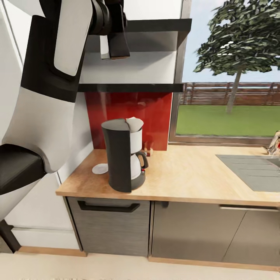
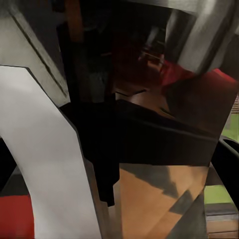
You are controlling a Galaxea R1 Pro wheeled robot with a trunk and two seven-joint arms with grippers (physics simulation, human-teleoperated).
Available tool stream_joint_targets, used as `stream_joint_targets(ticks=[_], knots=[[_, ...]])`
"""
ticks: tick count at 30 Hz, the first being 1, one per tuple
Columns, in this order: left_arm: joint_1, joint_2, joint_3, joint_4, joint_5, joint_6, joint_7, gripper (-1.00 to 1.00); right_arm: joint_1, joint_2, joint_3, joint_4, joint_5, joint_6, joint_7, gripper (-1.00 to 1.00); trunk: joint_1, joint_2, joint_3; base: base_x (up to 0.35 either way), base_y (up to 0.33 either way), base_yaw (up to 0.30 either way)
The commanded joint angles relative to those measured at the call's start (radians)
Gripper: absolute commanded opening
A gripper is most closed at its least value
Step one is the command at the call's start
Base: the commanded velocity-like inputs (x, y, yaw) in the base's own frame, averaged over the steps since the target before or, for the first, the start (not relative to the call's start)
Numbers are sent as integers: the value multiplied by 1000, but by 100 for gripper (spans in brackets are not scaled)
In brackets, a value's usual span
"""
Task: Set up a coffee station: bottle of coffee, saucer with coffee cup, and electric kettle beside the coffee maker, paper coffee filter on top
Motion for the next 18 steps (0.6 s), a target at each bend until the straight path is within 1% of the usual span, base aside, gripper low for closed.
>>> stream_joint_targets(ticks=[1, 5, 8, 12, 18], knots=[[-1, 0, -1, 0, 10, 1, 10, -100, -2, 0, 8, 3, -7, -6, 0, 100, 0, -1, -1, -236, 0, 0], [-1, 0, -1, 1, 10, 1, 10, -100, -2, 0, 9, 3, -7, -6, 0, 100, 0, -1, -1, -262, 0, 0], [-1, 0, -1, 0, 10, 1, 10, -100, -2, 0, 8, 3, -7, -6, 0, 100, 0, -1, -1, -166, 0, 0], [-1, 0, -1, 1, 10, 2, 10, -100, -2, 0, 8, 3, -7, -7, 0, 100, 0, -1, -1, -71, 0, 0], [-1, 0, -1, 2, 10, 2, 10, -100, -2, 1, 7, 3, -7, -7, 0, 100, 0, -1, -1, -10, 0, 0]])
